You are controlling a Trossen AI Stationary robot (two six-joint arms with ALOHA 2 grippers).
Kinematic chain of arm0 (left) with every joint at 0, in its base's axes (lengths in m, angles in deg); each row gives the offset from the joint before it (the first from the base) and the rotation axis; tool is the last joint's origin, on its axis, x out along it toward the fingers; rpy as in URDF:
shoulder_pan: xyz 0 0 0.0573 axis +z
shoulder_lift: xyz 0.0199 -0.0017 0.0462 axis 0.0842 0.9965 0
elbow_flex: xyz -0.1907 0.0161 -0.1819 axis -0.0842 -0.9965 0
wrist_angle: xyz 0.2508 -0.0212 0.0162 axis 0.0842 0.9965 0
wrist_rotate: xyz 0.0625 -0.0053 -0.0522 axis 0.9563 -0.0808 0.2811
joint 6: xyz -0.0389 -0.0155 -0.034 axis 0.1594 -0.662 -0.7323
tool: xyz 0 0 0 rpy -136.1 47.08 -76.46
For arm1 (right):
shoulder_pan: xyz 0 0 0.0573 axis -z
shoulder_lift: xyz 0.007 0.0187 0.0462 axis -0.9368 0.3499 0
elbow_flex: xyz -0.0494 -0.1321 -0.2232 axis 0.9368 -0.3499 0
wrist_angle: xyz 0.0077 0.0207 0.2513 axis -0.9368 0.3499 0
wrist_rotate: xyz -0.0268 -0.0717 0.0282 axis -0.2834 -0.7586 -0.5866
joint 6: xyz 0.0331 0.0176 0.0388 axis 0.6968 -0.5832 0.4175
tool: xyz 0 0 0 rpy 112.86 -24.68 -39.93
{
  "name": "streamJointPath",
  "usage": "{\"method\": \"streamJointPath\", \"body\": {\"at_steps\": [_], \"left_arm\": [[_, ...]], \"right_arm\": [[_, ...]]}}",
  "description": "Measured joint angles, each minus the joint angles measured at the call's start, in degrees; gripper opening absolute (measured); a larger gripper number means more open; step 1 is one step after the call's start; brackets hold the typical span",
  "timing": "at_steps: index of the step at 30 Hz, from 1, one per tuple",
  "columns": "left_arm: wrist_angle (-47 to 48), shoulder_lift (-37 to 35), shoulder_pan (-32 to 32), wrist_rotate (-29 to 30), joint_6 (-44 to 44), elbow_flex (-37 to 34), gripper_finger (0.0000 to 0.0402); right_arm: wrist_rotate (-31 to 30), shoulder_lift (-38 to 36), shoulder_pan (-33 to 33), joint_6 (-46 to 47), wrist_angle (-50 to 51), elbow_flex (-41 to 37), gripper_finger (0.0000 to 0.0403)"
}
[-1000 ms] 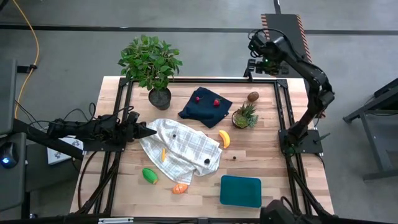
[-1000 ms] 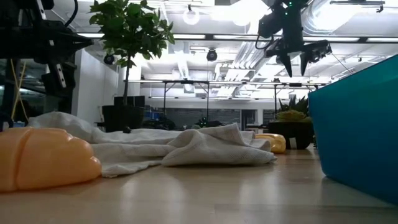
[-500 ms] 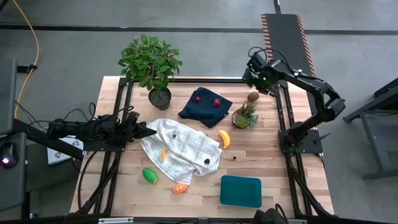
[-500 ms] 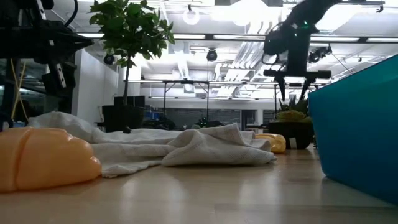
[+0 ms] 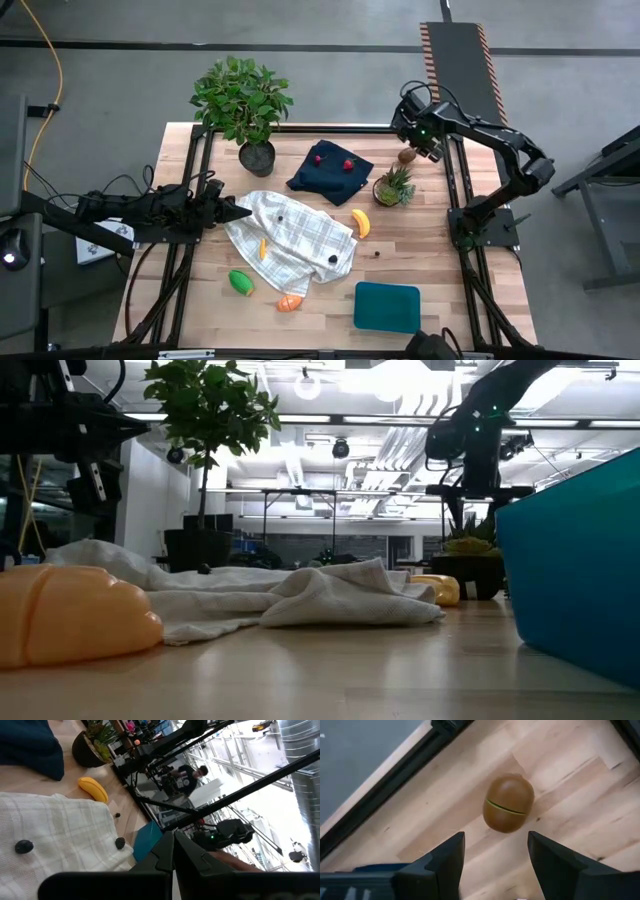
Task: Pick and placing Produce into tupperware
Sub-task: Put the kiwi into the bin
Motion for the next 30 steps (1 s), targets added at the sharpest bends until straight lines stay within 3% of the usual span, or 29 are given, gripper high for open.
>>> {"method": "streamJointPath", "body": {"at_steps": [19, 30], "left_arm": [[0.0, 0.2, 0.0, 0.0, 0.1, 0.0, 0.0001], [0.0, 0.2, 0.0, 0.0, 0.1, 0.0, 0.0001]], "right_arm": [[-0.4, 0.1, 0.5, 1.3, 3.6, 0.0, 0.0211], [-0.8, 0.1, 1.1, 3.3, 1.7, 0.0, 0.0314]]}}
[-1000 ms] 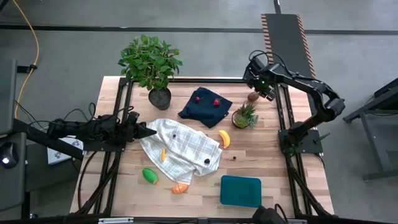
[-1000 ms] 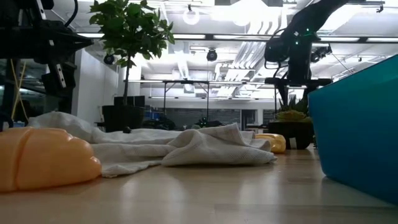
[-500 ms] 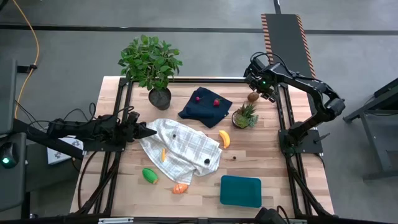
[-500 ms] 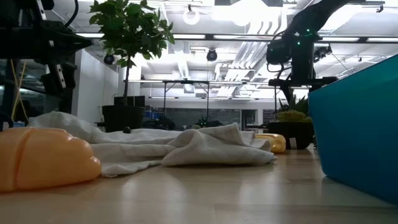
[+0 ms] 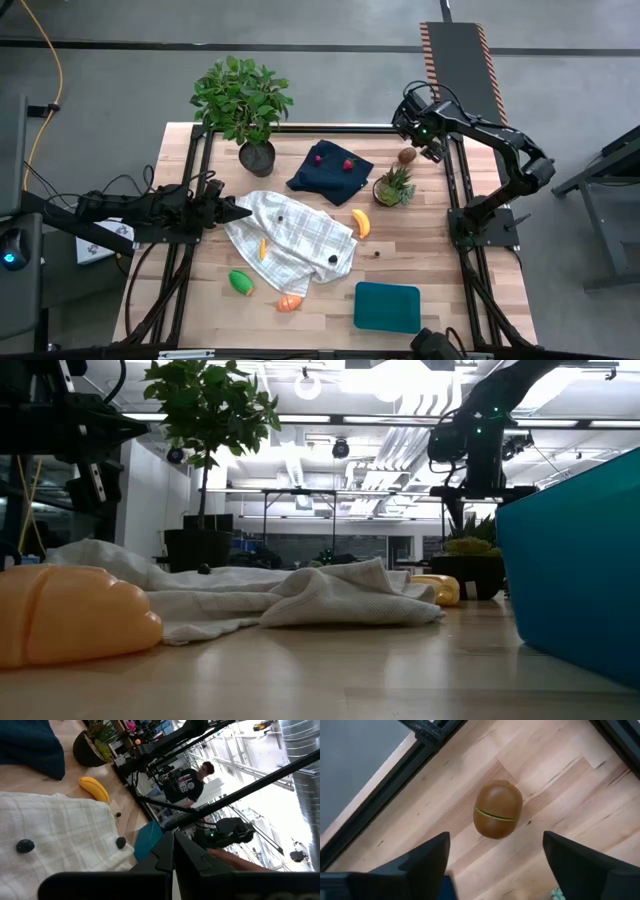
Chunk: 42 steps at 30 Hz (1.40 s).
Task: Pick and placing Produce into tupperware
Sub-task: Put the kiwi into the bin
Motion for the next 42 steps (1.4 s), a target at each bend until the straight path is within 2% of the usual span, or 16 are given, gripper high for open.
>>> {"method": "streamJointPath", "body": {"at_steps": [4, 11, 19, 38, 42], "left_arm": [[0.0, 0.0, 0.0, 0.0, 0.0, 0.0, 0.0001], [0.0, 0.0, 0.0, 0.0, 0.0, 0.0, 0.0001], [0.0, 0.0, 0.0, -0.5, 0.0, 0.0, 0.0001], [0.0, 0.0, 0.0, -0.3, 0.0, 0.0, 0.0001], [0.0, 0.0, 0.0, -0.2, -0.1, 0.0, 0.0001]], "right_arm": [[-0.7, 0.3, 0.3, 2.7, -0.2, 0.0, 0.033], [3.4, 4.1, 1.4, 1.9, -1.2, 0.0, 0.0332], [5.0, 7.9, 2.0, 1.8, -3.1, 0.0, 0.0332], [5.0, 8.9, 6.0, -1.2, -2.1, 0.0, 0.0332], [7.1, 10.8, 5.9, -2.3, -2.8, 0.0, 0.0332]]}}
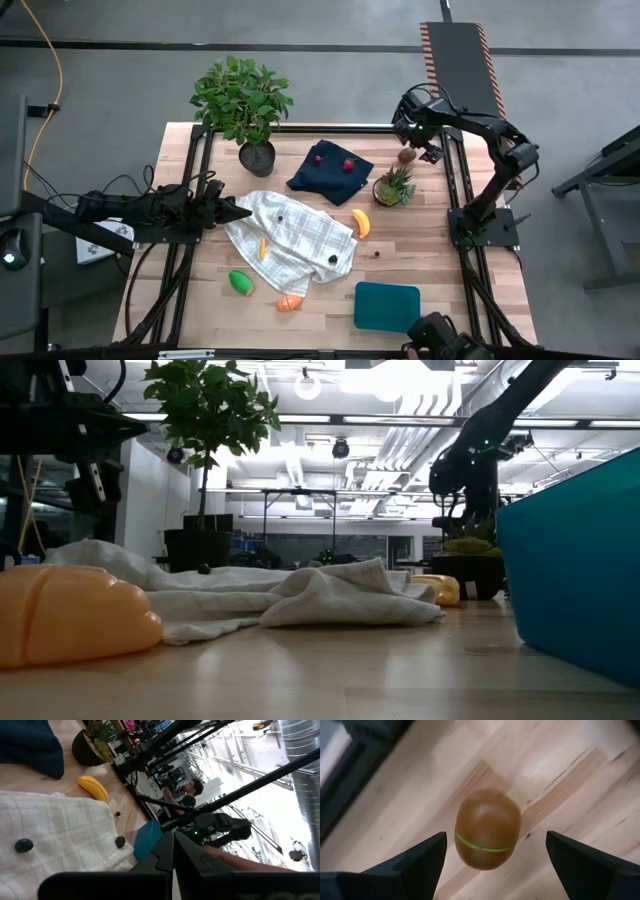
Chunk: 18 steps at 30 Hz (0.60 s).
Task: Pick and placing Produce into tupperware
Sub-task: Put the kiwi into the bin
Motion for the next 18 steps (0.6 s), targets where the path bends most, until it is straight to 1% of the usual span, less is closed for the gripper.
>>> {"method": "streamJointPath", "body": {"at_steps": [3, 7, 13, 18], "left_arm": [[0.0, 0.0, 0.0, 0.0, 0.0, 0.0, 0.0001], [0.0, 0.0, 0.0, -0.1, -0.8, 0.0, 0.0001], [0.0, 0.0, 0.0, -0.2, -1.4, 0.0, 0.0001], [0.0, 0.0, 0.0, -0.2, -1.4, 0.0, 0.0001]], "right_arm": [[1.0, 1.4, 0.0, -0.6, -0.9, 0.0, 0.0332], [-1.1, 1.7, 0.0, -0.1, -1.0, 0.0, 0.0332], [-1.2, 1.9, 0.0, -0.6, -1.5, 0.0, 0.0332], [1.1, 3.9, 0.3, -1.5, -3.3, 0.0, 0.0332]]}}
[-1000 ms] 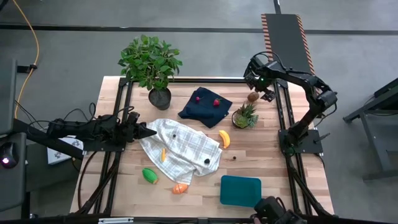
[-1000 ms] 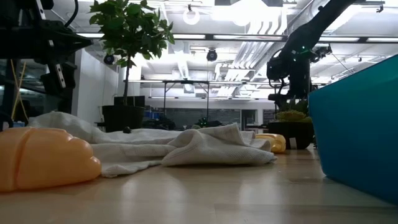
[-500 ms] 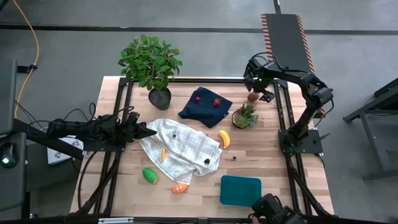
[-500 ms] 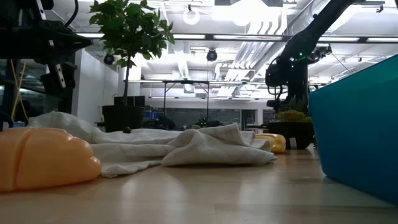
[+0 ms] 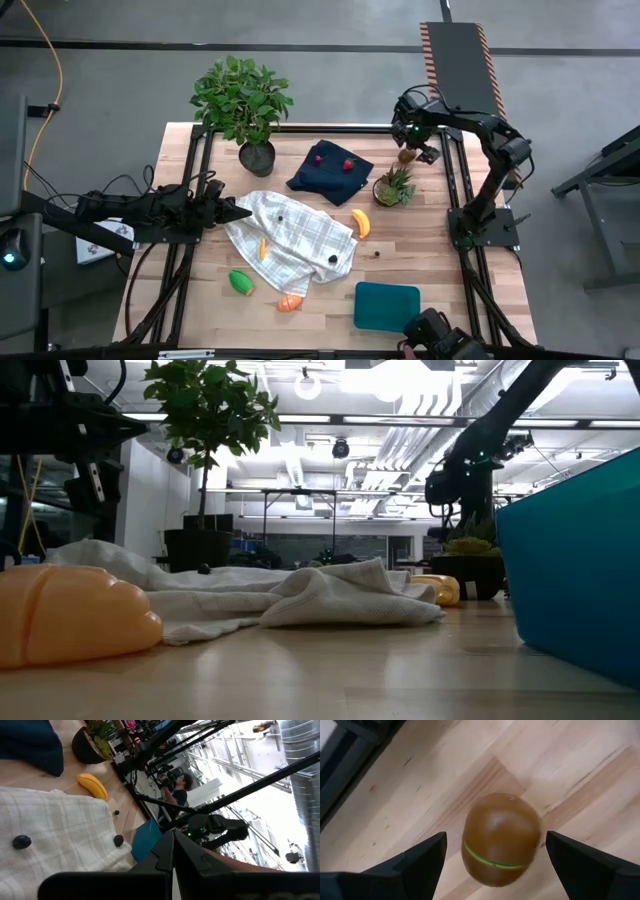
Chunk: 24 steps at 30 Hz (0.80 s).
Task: Pick and placing Produce into tupperware
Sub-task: Put the kiwi into the bin
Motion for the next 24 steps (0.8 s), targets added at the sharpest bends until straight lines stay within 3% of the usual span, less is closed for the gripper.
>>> {"method": "streamJointPath", "body": {"at_steps": [10, 24], "left_arm": [[0.0, 0.0, 0.0, 0.0, 0.0, 0.0, 0.0001], [0.0, 0.0, 0.0, 0.0, 0.0, 0.0, 0.0001]], "right_arm": [[-0.9, 0.5, -0.1, 0.0, 0.0, 0.0, 0.033], [-1.2, 0.5, 0.4, -0.5, 0.0, 0.0, 0.0278]]}}
